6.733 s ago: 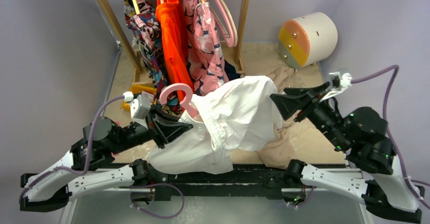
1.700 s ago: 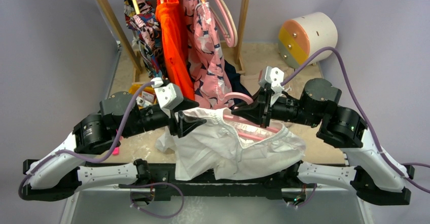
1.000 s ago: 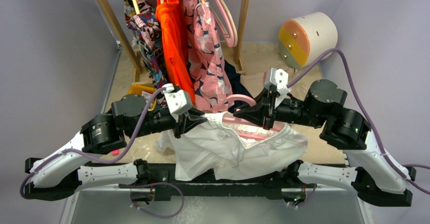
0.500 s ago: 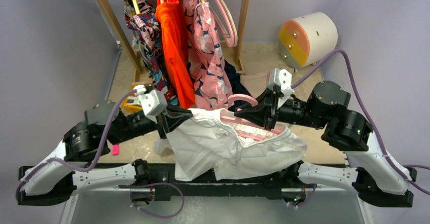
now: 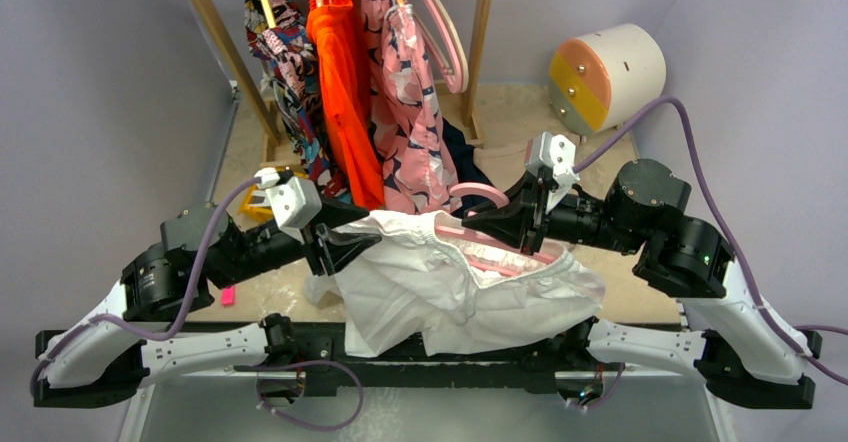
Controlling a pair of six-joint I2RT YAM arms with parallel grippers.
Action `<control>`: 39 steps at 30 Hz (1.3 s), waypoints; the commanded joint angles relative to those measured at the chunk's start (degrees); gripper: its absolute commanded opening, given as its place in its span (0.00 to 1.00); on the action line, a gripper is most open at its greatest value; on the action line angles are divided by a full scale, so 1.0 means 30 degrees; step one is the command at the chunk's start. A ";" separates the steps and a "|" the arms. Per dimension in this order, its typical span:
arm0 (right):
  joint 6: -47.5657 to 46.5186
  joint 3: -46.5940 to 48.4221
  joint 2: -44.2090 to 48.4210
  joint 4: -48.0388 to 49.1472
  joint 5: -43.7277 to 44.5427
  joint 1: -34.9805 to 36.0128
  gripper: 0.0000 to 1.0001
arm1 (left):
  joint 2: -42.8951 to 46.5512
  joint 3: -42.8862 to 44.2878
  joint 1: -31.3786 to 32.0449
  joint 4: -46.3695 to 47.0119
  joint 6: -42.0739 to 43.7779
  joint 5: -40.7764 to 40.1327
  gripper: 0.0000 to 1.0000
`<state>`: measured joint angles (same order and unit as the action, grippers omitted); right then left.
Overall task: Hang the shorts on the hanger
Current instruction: Adjust the shorts on the hanger.
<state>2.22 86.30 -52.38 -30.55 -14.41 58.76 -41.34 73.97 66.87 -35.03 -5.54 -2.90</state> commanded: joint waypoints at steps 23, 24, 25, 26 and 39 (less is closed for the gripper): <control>0.0152 -0.0291 -0.0084 0.2143 -0.0469 0.0010 0.00 | -0.3782 0.1607 -0.0028 0.3004 0.1204 0.2866 0.49; 0.0174 -0.0313 -0.0077 0.2146 -0.0447 -0.0014 0.00 | -0.3682 0.1579 -0.0025 0.3139 0.1203 0.2653 0.50; 0.0184 -0.0319 -0.0062 0.2139 -0.0440 -0.0009 0.00 | -0.3607 0.1539 -0.0025 0.3316 0.1210 0.2586 0.50; 0.0171 -0.0342 -0.0056 0.2149 -0.0447 -0.0016 0.00 | -0.3543 0.1534 -0.0025 0.3434 0.1196 0.2611 0.51; 0.0169 -0.0554 -0.0072 0.2417 -0.0615 -0.0010 0.00 | -0.4742 0.1769 -0.0025 0.2500 0.1332 0.4440 0.49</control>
<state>2.37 84.12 -53.23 -28.97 -14.81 58.76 -55.11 77.69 66.87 -28.56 -3.11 8.32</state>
